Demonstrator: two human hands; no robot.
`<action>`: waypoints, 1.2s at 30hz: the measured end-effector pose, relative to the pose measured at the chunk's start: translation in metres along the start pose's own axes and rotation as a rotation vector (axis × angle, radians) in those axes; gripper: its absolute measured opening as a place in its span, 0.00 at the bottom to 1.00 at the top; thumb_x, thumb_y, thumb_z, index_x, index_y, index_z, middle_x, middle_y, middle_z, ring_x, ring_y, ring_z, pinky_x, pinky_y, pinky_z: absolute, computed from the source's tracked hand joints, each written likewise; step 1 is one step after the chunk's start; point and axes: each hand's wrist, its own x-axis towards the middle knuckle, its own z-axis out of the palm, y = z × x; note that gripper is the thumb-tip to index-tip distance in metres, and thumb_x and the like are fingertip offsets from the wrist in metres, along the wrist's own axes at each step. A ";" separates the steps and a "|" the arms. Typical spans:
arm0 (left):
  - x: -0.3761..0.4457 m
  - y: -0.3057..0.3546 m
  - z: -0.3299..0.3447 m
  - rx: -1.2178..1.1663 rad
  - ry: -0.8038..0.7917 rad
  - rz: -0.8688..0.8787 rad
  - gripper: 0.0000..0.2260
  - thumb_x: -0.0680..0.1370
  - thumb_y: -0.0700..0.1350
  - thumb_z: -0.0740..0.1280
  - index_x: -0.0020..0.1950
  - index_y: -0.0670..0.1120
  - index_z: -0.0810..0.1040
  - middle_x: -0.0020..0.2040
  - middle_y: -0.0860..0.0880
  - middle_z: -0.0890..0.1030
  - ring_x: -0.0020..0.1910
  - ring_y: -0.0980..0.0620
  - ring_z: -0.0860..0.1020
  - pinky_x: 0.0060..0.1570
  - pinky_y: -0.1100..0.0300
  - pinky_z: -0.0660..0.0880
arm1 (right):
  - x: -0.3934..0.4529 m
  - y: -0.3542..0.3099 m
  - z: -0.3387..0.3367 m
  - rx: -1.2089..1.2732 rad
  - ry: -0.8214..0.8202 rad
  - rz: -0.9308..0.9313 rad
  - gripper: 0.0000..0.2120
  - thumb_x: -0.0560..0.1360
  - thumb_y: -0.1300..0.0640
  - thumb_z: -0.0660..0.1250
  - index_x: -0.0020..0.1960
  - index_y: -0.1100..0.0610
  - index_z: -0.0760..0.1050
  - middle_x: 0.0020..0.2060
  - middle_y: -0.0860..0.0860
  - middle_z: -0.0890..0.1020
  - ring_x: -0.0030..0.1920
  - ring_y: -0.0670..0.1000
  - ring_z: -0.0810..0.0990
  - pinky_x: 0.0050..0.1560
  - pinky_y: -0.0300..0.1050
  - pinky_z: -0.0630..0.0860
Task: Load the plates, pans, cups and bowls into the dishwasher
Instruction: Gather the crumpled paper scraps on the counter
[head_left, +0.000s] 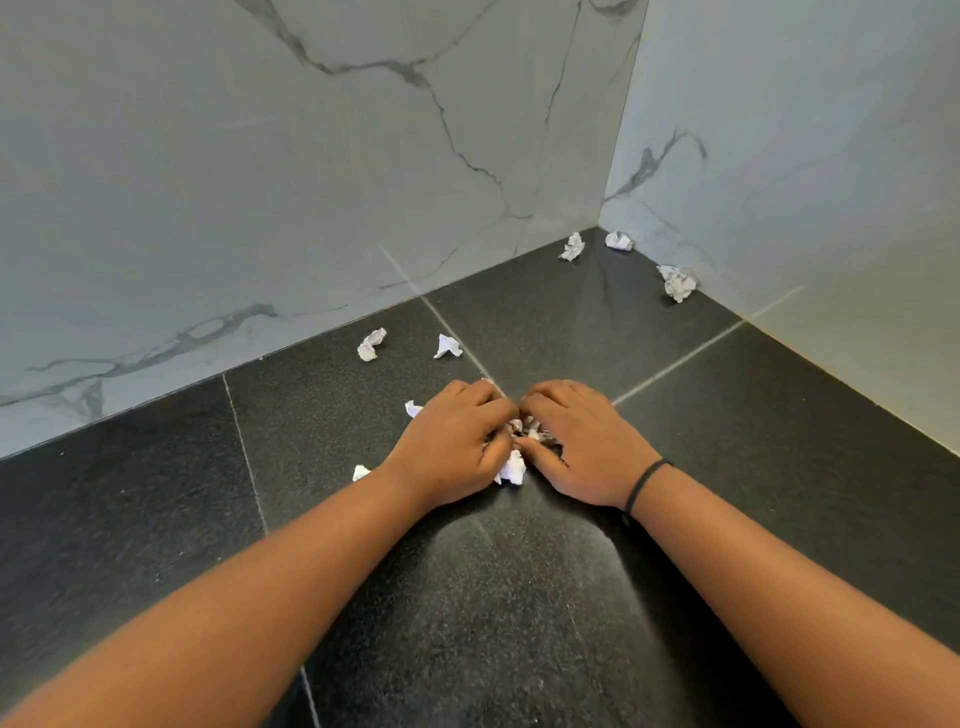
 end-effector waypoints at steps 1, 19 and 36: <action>0.000 0.001 -0.002 -0.011 0.001 0.009 0.13 0.78 0.49 0.57 0.49 0.44 0.79 0.44 0.52 0.74 0.43 0.51 0.70 0.49 0.50 0.69 | 0.000 0.000 0.000 -0.013 -0.003 0.023 0.09 0.74 0.54 0.65 0.53 0.54 0.76 0.53 0.50 0.77 0.55 0.55 0.74 0.56 0.49 0.69; -0.016 0.029 0.005 0.177 -0.044 -0.206 0.13 0.76 0.56 0.61 0.46 0.47 0.76 0.44 0.48 0.77 0.42 0.45 0.77 0.36 0.59 0.62 | 0.004 -0.007 0.000 -0.245 0.082 0.390 0.26 0.79 0.36 0.50 0.32 0.53 0.68 0.28 0.48 0.72 0.32 0.53 0.73 0.30 0.45 0.65; -0.093 -0.023 -0.027 0.183 0.086 -0.644 0.14 0.73 0.63 0.61 0.46 0.55 0.77 0.68 0.50 0.65 0.75 0.43 0.53 0.71 0.46 0.29 | 0.003 -0.002 0.002 -0.158 0.116 0.442 0.30 0.77 0.34 0.48 0.27 0.53 0.66 0.23 0.46 0.72 0.26 0.45 0.69 0.25 0.41 0.58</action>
